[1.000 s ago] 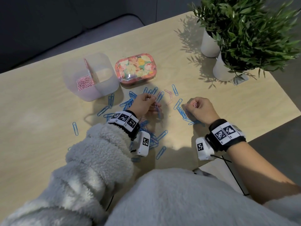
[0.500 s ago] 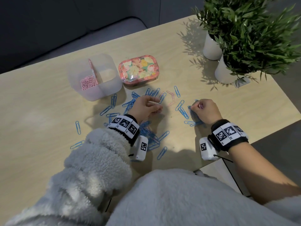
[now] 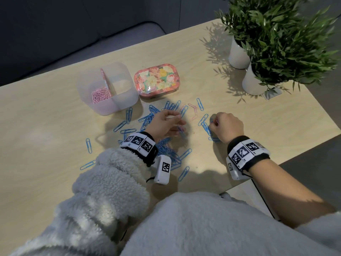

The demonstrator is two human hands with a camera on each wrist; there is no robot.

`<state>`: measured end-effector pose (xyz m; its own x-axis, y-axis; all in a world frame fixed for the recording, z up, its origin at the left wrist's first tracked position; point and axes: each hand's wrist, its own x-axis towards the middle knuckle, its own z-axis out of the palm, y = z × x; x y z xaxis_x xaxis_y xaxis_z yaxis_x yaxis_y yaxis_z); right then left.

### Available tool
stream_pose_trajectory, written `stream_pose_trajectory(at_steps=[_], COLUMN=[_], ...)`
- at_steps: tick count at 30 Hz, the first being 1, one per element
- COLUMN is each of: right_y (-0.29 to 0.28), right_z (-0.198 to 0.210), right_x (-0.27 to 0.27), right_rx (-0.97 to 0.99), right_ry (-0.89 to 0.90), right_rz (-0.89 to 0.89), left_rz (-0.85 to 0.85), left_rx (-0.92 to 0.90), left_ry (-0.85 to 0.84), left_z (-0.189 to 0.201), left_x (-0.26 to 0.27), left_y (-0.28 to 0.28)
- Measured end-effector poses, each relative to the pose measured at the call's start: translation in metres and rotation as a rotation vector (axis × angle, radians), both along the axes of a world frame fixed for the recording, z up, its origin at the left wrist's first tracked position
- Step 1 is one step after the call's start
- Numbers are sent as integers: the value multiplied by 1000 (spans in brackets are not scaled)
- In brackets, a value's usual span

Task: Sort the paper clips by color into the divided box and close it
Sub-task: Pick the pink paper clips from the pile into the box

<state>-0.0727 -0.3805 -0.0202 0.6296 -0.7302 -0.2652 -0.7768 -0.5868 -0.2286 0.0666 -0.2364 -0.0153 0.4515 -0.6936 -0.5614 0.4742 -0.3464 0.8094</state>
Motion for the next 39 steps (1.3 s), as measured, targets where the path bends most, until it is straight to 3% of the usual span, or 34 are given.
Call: stream_pose_trajectory(at_steps=[3,5,8,14,19,21,23,31,36,39], right_y=[-4,-13,-30,-53,-43,-41,-42,-39,-21,-22], right_z=[-1,-6,-7,-7,-5,-5,-8,-3,-8,-13], right_x=[2,0,-6,-20,-19,-20,-21,-21,-4,6], right_rx=[20,194,519,563,1020,1074,963,203,170,267], right_ry=[-1,-77,-334,-389,-649,-648,-604,-357,-95,-118], right_rz=[-20,-97,-290,-354,-554,-546,-526,-334,-287,-279], left_rz=[5,-49,-90,-127,-155,-133,-144,-247,-277,-206], left_rx=[-22,-25,-42,-35,-25,-20,-8,97,117,44], left_ry=[99,63,16,-47,-120,-154,-192,-377,-358,-314], left_z=[-2,-5,-9,-10,-9,-6,-3,0,9,11], left_x=[0,-1,-1,0,-3,-5,-5,-10,-13,-14], left_y=[3,5,7,8,5,5,5,4,2,4])
